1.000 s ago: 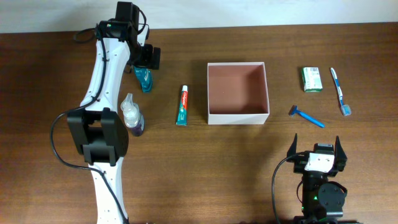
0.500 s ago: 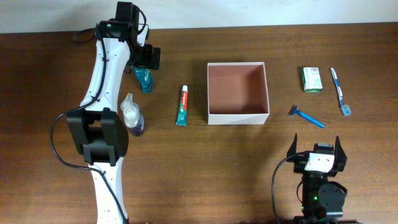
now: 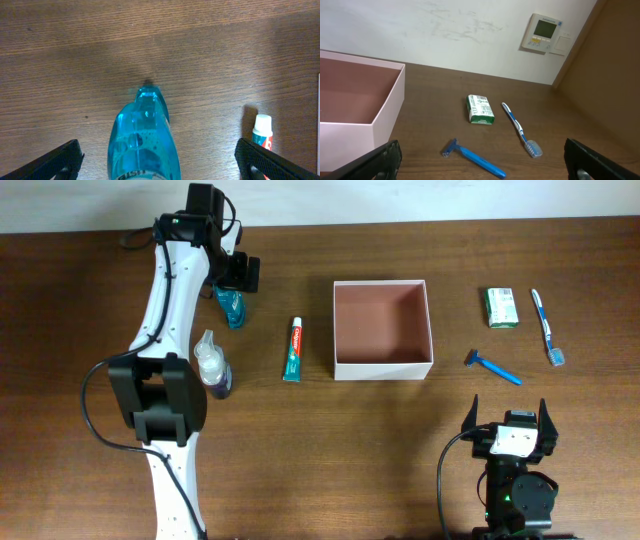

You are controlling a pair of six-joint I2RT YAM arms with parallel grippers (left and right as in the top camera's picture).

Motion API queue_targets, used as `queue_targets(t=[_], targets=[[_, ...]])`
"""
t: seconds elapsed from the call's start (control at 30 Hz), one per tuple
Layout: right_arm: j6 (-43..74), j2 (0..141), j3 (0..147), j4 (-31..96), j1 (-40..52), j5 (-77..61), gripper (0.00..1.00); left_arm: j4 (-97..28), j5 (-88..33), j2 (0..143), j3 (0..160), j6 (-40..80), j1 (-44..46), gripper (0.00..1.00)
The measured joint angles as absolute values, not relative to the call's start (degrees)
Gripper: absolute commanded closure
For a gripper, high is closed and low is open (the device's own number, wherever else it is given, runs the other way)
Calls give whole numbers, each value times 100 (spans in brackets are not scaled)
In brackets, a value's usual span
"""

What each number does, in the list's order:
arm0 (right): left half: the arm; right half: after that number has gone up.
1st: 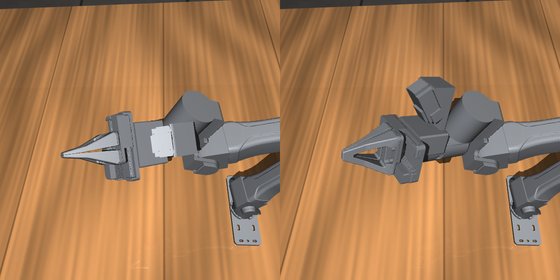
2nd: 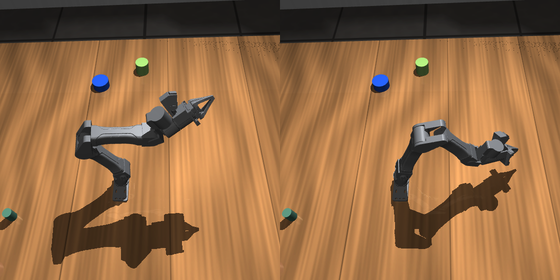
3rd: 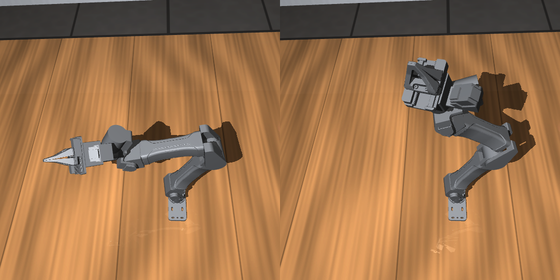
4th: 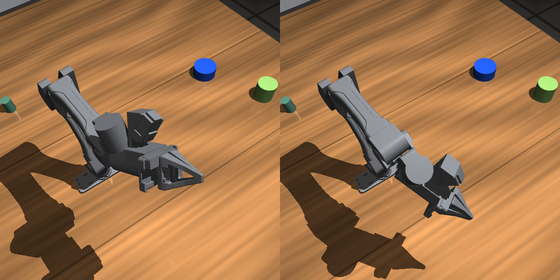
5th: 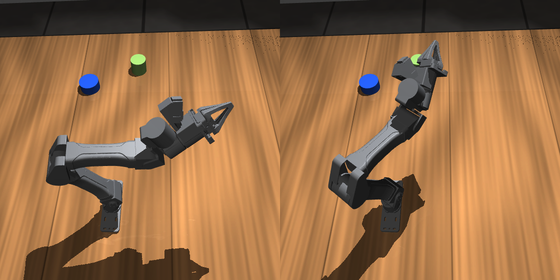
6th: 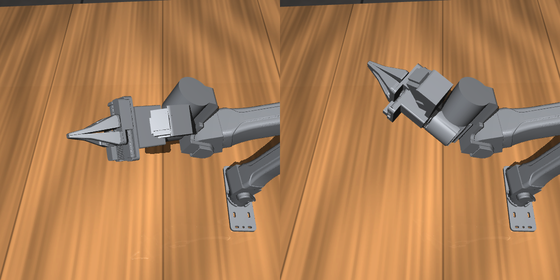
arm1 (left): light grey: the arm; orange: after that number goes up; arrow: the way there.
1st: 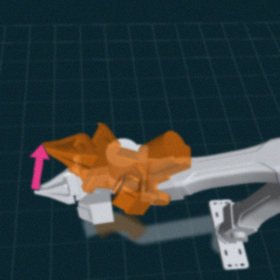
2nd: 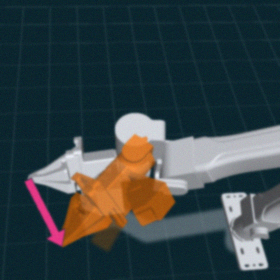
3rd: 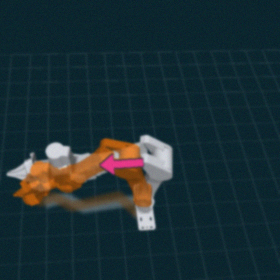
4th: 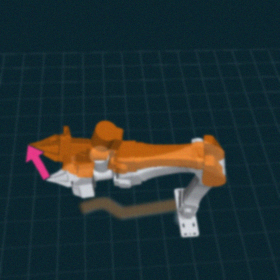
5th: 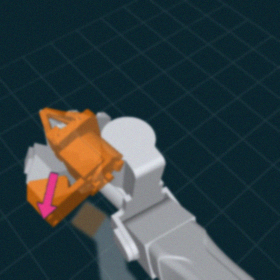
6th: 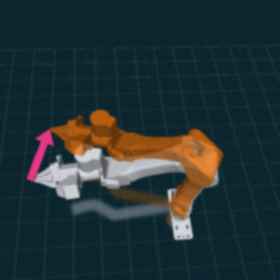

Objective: Pack container
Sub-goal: 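Lower the left gripper around the mouthwash bottle and close it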

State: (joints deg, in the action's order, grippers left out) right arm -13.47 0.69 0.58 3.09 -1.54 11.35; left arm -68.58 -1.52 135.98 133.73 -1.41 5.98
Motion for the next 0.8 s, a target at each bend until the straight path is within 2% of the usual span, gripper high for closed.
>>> queue_targets(t=[0.8], targets=[[-1352,69,58,309,-154,1135,1,-6895,-154,13828,13520,-121,523,1]])
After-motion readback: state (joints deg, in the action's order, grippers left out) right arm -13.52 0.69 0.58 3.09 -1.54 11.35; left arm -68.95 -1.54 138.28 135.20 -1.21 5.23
